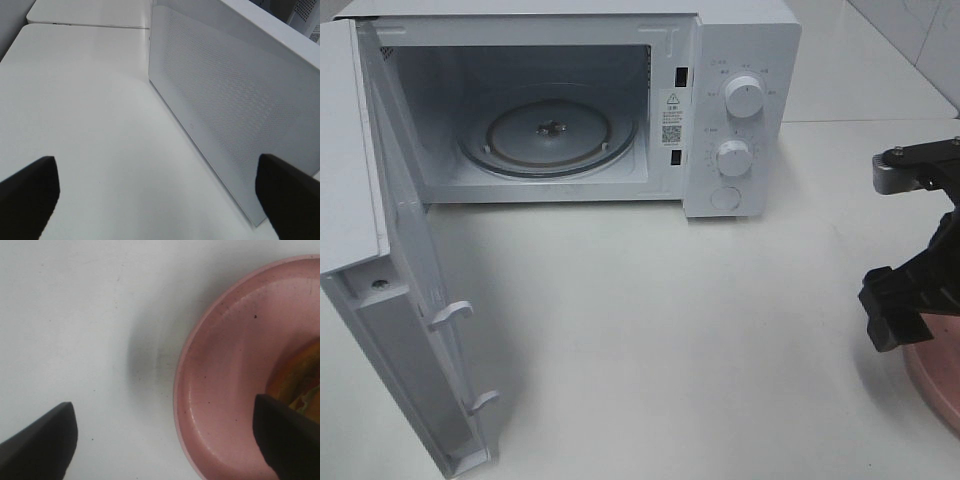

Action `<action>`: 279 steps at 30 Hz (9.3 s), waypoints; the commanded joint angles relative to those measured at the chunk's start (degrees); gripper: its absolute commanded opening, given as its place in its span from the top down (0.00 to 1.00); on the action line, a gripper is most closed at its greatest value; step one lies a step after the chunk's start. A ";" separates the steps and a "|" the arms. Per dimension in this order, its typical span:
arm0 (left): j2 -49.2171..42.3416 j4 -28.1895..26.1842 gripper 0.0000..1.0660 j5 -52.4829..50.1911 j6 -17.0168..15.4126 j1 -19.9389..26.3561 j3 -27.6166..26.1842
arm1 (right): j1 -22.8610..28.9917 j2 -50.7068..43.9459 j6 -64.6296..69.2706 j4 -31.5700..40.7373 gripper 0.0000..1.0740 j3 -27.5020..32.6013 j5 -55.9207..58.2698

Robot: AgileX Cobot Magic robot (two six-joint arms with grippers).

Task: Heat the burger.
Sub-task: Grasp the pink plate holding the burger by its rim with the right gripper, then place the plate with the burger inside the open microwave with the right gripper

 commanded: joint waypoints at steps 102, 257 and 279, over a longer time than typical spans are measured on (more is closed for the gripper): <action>-1.03 -0.34 0.06 0.23 0.17 0.06 0.17 | 6.93 12.38 18.85 -20.74 1.00 3.67 5.04; -1.03 -0.34 0.06 0.23 0.17 0.06 0.17 | 25.67 -8.31 -77.92 -5.73 1.00 5.39 -18.68; -1.03 -0.34 0.06 0.23 0.17 0.06 0.17 | 22.75 -5.04 -98.89 10.14 1.00 3.21 -22.00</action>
